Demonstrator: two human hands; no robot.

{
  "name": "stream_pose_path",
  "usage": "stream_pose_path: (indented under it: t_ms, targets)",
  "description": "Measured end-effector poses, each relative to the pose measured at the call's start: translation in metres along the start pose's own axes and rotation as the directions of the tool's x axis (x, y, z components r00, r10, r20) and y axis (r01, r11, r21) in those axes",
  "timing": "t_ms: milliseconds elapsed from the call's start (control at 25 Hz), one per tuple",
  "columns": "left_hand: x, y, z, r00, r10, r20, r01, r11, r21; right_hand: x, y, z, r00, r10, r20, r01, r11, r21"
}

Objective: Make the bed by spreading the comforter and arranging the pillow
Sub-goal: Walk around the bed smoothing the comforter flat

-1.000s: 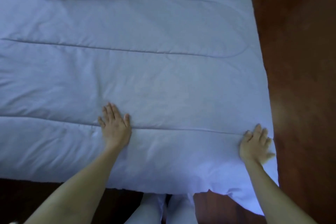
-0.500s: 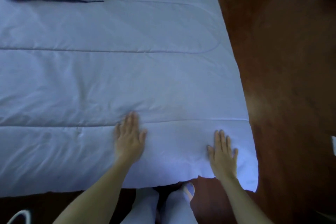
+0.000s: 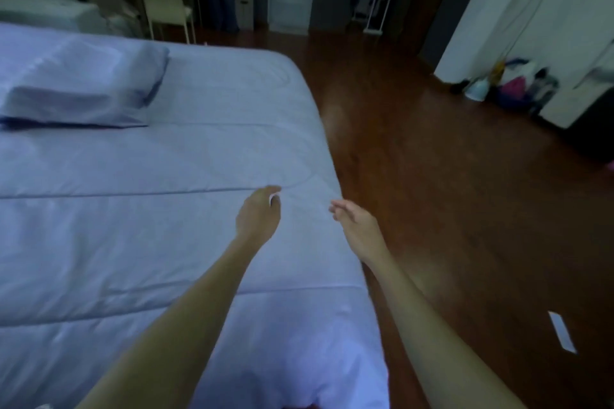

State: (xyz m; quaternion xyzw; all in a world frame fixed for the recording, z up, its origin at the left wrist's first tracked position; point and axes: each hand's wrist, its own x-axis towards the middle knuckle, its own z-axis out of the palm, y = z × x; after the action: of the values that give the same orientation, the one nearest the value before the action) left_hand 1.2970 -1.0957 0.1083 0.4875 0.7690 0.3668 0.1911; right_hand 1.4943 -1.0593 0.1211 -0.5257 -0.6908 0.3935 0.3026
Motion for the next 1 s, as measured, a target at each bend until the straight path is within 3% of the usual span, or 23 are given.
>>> stream_pose_path:
  t_ms: [120,240,400,680,1000]
  targets:
    - [-0.003,0.107,0.015,0.978,0.106,-0.178,-0.148,0.959,-0.243,0.014,-0.032,-0.068,0.990,-0.122,-0.064,0.131,0.979,0.154]
    - [-0.016,0.189,0.036,0.970,0.115,-0.214,-0.204,0.865,-0.458,0.020,-0.035,-0.138,0.972,-0.204,-0.113,0.224,0.955,0.197]
    - [-0.024,0.258,0.060,0.960,0.156,-0.231,-0.263,0.782,-0.565,0.022,-0.032,-0.202,0.968,-0.211,-0.133,0.239,0.939,0.248]
    - [0.023,0.295,0.102,0.935,0.181,-0.305,-0.342,0.687,-0.641,0.081,-0.007,-0.243,0.970,-0.240,-0.031,0.239,0.933,0.268]
    - [0.196,0.273,0.161,0.903,-0.122,-0.411,-0.219,0.694,-0.686,0.263,0.003,-0.255,0.880,-0.412,0.236,0.422,0.907,0.011]
